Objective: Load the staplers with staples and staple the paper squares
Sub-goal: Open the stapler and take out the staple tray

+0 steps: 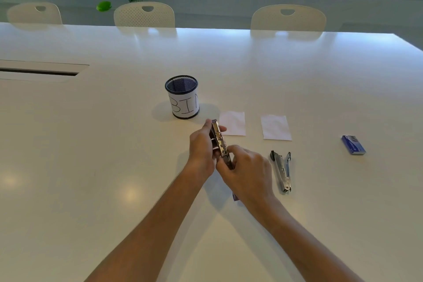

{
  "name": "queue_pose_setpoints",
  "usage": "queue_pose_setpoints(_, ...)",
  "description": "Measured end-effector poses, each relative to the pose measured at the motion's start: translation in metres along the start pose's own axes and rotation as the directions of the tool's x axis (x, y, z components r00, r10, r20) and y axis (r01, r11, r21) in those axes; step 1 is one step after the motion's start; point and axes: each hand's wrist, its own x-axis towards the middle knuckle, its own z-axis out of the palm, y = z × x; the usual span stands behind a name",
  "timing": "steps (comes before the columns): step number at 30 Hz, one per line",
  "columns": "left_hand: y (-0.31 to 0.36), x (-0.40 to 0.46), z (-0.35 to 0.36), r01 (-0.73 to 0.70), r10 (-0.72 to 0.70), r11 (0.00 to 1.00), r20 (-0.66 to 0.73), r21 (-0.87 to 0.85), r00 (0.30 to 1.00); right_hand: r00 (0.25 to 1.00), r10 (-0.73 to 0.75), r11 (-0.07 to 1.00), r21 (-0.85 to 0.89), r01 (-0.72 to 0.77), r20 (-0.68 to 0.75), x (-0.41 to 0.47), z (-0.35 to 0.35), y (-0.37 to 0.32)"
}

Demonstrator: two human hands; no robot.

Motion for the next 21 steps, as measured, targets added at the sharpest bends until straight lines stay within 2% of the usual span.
queue_pose_setpoints(5,-0.001,-0.001,0.002,0.012,-0.015,0.999,0.065,0.051,0.998,0.997,-0.019,1.000,-0.012,0.018,-0.076,0.001,-0.002,0.003)
queue_pose_setpoints(9,-0.003,0.000,0.001,0.013,-0.017,0.998,0.073,0.055,0.997,0.998,-0.006,0.999,-0.041,0.004,-0.067,0.000,-0.002,0.005)
queue_pose_setpoints(13,-0.004,-0.001,0.001,-0.019,0.017,0.997,0.021,0.077,1.000,1.000,0.008,0.998,-0.062,-0.009,-0.028,0.001,-0.002,0.006)
queue_pose_setpoints(21,-0.007,0.001,-0.004,-0.196,0.219,0.905,-0.018,0.379,0.976,0.990,0.099,0.985,-0.149,-0.084,0.097,0.004,0.000,0.012)
